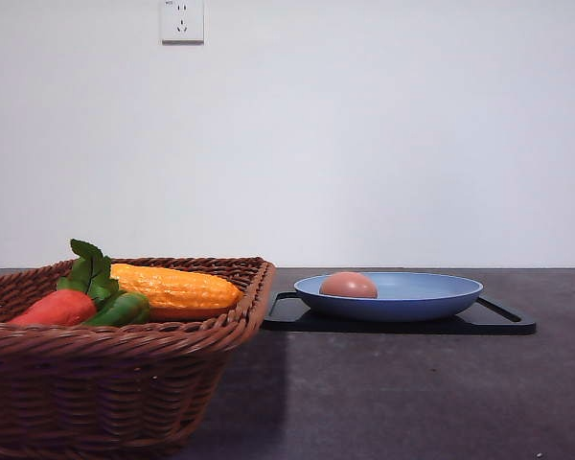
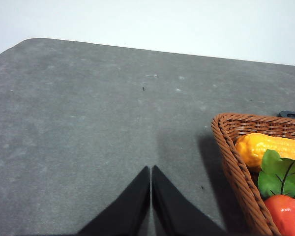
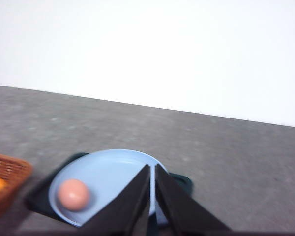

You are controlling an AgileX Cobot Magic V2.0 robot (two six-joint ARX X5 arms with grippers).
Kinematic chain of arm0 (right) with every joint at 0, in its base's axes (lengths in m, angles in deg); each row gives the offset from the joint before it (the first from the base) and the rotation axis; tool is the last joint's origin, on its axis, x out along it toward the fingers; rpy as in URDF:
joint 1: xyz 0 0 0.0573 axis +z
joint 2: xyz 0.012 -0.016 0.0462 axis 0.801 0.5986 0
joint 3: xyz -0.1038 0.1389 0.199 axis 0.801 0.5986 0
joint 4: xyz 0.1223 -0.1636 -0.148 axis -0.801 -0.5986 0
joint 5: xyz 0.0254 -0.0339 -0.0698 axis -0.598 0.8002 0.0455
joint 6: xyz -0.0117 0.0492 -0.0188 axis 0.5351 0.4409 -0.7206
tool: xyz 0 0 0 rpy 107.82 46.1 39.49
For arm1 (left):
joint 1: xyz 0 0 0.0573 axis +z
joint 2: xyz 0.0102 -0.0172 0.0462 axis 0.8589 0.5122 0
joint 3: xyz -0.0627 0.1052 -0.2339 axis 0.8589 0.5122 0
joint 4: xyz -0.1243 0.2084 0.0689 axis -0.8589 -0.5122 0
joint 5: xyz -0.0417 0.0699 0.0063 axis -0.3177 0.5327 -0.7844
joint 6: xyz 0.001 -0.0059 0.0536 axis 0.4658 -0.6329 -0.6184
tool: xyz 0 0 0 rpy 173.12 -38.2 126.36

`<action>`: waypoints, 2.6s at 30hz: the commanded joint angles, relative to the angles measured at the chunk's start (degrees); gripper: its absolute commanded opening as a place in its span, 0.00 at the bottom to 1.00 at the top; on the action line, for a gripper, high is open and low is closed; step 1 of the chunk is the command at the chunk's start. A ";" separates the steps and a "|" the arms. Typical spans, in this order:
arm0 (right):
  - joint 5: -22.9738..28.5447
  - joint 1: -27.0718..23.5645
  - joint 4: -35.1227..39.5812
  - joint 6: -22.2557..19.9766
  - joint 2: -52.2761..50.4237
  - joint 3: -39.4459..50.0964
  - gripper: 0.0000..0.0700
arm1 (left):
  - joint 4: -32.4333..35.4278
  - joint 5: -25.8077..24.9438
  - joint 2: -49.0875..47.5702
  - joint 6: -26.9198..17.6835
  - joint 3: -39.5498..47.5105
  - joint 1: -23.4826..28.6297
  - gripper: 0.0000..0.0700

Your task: Transfer egg from basket to plate and serve

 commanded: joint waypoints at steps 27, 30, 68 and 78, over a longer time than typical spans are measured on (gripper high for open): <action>-12.02 -16.08 -10.28 3.20 -15.64 13.51 0.00 | -0.44 -0.38 -0.09 0.33 1.51 0.09 0.00; -11.92 -16.08 -9.83 3.20 -15.64 13.51 0.00 | -0.44 -0.37 -0.09 0.33 1.51 0.09 0.00; -11.69 -16.06 -7.87 3.20 -15.64 13.51 0.00 | -0.44 -0.37 -0.09 0.33 1.51 0.09 0.00; -11.69 -16.06 -7.87 3.20 -15.64 13.51 0.00 | -0.44 -0.38 -0.09 0.33 1.51 0.09 0.00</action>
